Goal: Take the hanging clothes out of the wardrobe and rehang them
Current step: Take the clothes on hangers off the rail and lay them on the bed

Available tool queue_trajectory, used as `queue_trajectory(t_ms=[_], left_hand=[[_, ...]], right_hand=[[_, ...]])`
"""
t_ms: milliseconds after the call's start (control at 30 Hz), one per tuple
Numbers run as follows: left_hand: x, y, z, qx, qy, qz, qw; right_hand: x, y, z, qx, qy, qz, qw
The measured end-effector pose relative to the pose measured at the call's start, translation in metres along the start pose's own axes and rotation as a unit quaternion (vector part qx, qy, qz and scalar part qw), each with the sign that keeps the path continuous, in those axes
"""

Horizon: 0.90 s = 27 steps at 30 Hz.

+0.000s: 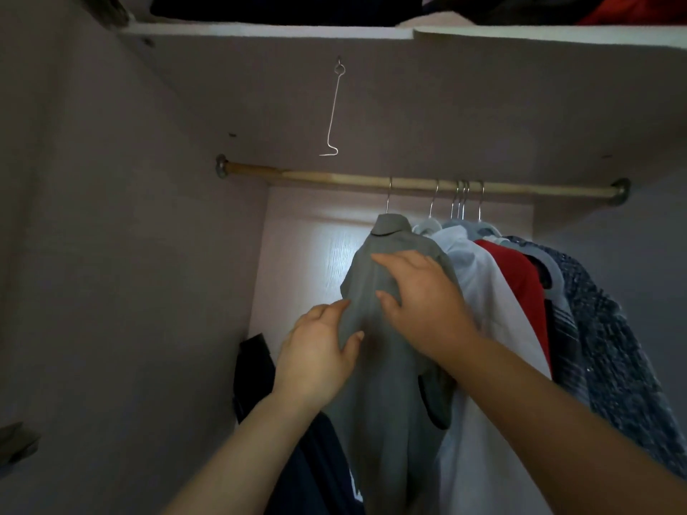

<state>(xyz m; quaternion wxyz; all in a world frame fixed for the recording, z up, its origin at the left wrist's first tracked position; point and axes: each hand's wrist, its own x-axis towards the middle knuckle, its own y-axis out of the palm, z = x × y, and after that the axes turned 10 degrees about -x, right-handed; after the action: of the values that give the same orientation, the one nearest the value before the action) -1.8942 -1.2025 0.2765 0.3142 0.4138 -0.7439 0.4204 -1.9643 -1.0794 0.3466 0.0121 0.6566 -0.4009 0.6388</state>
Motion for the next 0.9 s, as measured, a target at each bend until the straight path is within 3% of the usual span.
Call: queue_trajectory(t_ms=[300,467,600,900], left_hand=[[0.089,0.035,0.042,-0.048,0.044,-0.023,0.998],[0.130,0.050,0.068,-0.035,0.087,-0.030,0.995],[0.159,0.060,0.077,-0.007,0.122,-0.025,0.992],[0.222,0.082,0.090,0.081,0.141,0.000,0.987]], right_hand=[[0.082,0.045,-0.041,-0.090,0.004,-0.046,0.995],[0.095,0.070,-0.080,-0.191,0.037,-0.020,0.981],[0.093,0.086,-0.102,-0.260,0.041,-0.009,0.965],[0.104,0.117,-0.141,-0.309,0.009,-0.082,0.948]])
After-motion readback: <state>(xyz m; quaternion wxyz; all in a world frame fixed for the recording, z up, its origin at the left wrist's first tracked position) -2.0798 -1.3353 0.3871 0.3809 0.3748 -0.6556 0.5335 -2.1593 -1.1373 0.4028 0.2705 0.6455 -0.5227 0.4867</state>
